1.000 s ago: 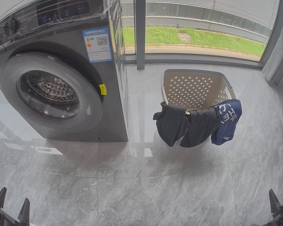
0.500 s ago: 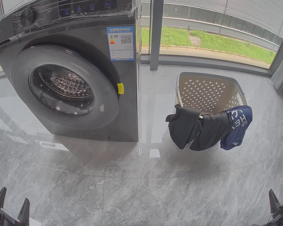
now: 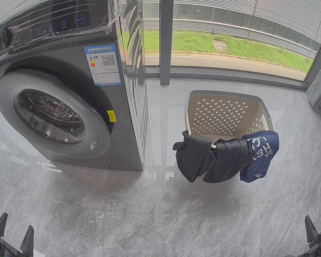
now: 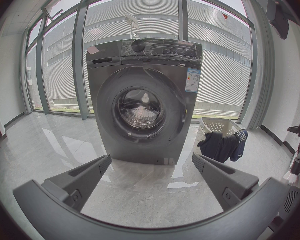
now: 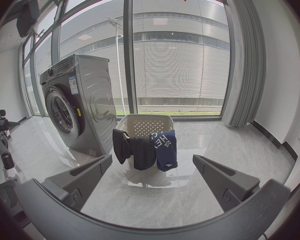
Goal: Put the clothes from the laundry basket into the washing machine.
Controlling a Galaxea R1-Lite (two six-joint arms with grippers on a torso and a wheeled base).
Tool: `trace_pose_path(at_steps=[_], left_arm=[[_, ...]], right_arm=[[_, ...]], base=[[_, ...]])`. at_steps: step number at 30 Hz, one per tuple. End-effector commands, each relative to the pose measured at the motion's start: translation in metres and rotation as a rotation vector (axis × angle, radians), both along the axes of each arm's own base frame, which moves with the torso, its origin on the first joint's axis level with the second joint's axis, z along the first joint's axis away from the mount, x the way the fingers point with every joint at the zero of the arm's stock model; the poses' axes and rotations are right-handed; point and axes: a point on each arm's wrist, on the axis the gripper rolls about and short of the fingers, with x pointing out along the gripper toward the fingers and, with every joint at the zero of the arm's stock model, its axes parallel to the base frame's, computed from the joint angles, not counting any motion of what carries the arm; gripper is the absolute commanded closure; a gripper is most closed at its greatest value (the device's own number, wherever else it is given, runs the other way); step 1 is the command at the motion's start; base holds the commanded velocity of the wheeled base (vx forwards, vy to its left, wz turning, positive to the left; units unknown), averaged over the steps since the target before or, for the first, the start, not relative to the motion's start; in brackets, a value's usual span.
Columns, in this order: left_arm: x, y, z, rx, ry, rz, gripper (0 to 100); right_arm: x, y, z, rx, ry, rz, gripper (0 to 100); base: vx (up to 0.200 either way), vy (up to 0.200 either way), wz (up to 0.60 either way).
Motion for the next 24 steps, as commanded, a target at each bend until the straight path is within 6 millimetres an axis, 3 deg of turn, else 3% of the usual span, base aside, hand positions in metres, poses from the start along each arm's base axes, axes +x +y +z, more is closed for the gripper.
trace_pose_path(at_steps=[1, 17, 24], left_arm=[[0.0004, 0.0000, -0.0051, 0.000, 0.005, 0.001, 0], [0.0004, 0.0000, -0.0051, 0.000, 0.005, 0.001, 0], [0.0004, 0.0000, -0.0051, 0.000, 0.005, 0.001, 0]], right_arm=[[0.0000, 0.0000, -0.0053, 0.001, 0.000, 0.000, 0], [0.0000, 0.0000, -0.0053, 0.001, 0.000, 0.000, 0], [0.0000, 0.0000, -0.0053, 0.000, 0.000, 0.000, 0]], base=[[0.000, 0.000, 0.00], [0.000, 0.000, 0.00], [0.000, -0.200, 0.00]])
